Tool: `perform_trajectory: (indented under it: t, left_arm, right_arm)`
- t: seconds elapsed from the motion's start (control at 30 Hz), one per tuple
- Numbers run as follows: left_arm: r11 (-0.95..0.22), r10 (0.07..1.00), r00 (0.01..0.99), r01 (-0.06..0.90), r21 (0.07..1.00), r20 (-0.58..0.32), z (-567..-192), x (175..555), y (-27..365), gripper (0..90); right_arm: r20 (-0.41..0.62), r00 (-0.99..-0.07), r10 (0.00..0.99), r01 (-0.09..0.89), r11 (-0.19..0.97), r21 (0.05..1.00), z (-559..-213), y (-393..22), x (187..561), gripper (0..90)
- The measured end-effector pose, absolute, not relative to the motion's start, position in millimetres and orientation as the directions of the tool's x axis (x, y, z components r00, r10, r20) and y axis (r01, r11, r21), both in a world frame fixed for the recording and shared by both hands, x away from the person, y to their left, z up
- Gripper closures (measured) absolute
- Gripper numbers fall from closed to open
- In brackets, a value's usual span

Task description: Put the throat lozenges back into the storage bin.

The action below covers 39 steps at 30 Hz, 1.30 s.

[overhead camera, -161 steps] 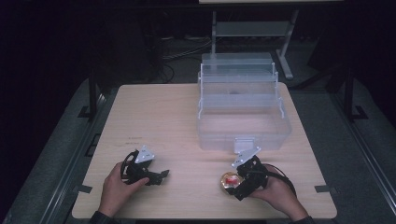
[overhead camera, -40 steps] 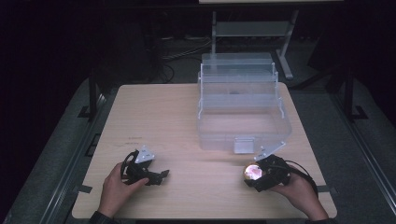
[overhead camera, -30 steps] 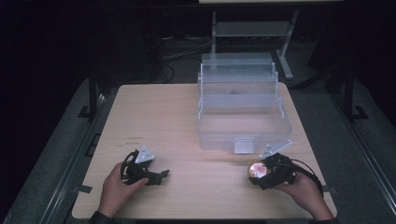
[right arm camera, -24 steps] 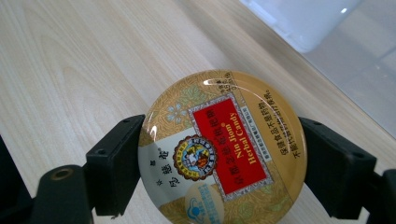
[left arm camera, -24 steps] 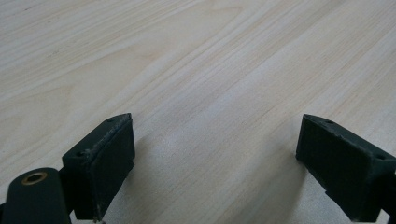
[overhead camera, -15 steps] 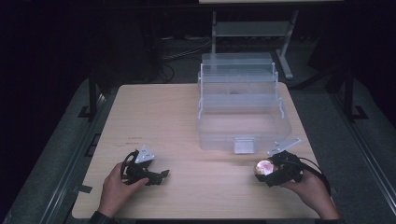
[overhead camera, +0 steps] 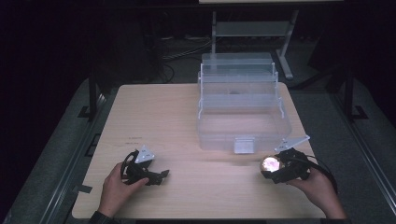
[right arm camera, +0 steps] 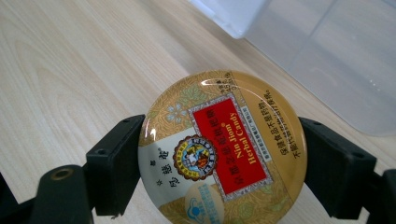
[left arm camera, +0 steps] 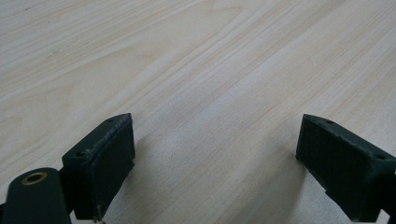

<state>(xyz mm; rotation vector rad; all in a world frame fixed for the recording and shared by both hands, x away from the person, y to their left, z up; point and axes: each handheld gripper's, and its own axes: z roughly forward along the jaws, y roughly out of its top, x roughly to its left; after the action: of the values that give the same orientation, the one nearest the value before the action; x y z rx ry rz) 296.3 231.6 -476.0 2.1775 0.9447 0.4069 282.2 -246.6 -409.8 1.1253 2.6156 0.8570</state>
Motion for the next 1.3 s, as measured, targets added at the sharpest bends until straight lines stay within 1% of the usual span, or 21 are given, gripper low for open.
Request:
perform_trajectory:
  t: [0.6,1.3]
  left_arm:
    - [-0.474,0.731,0.682,0.505,0.721,0.003,-476.0,296.3,231.6,10.8]
    - [-0.478,0.730,0.684,0.505,0.719,0.005,-475.8,296.4,231.8,10.8]
  right_arm:
    - [0.062,-0.648,0.759,0.638,0.496,0.589,-396.3,-273.6,286.1,19.7]
    - [0.054,-0.622,0.781,0.644,0.472,0.602,-383.4,-288.9,291.7,19.6]
